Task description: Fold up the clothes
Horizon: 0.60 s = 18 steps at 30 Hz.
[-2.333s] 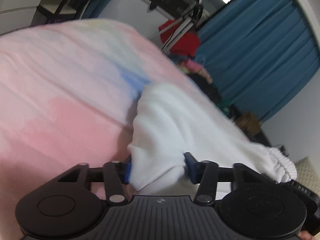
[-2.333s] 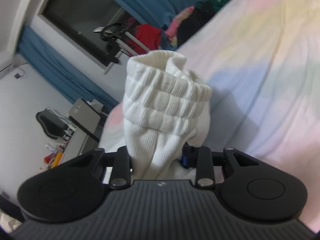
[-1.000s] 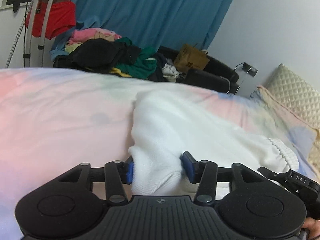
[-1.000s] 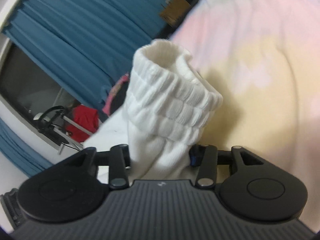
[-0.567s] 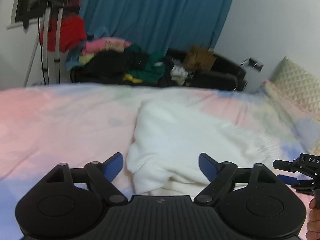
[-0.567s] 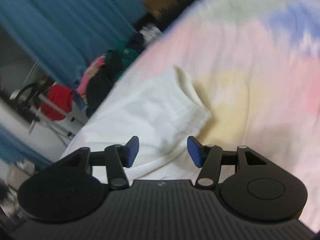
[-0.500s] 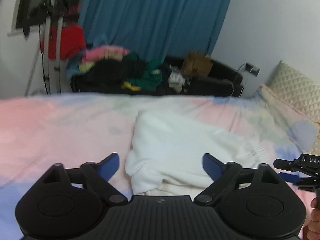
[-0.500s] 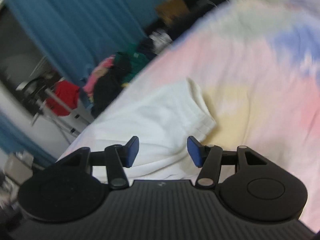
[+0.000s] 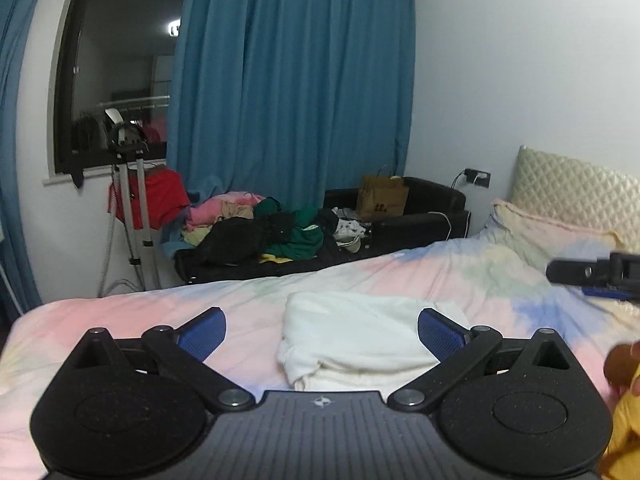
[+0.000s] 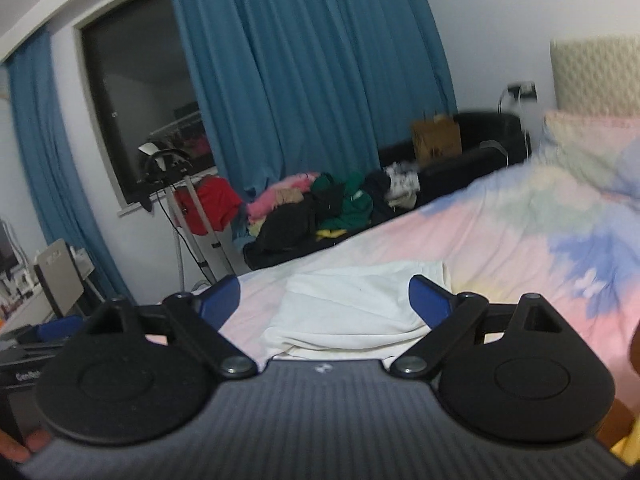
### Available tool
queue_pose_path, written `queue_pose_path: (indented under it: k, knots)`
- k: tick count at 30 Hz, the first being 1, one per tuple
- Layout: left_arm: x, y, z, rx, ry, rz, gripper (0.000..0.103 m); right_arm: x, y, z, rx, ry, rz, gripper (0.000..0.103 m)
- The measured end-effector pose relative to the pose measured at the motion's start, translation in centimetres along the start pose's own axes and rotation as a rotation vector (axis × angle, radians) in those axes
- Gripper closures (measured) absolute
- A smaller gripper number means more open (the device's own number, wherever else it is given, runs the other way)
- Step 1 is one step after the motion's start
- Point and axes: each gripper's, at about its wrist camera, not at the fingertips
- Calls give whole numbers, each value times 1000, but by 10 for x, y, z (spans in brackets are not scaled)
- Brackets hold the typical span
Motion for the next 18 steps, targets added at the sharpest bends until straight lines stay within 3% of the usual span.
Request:
queue_pose_path:
  k: [8,18]
  knots:
    - [-46,-5,58,29,-23,-5,0,-38,35,49,-2,-73,100,10]
    - [-88,2,65,104,-70,10,0,-93,34,27,-63,-66,148,10]
Point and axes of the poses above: each gripper's, at about its wrist camera, not at the fingertips, and z roughly against the way its jaws point, y to its left, x to its top, and after that the axes turned 8 degrees about x, right-handed
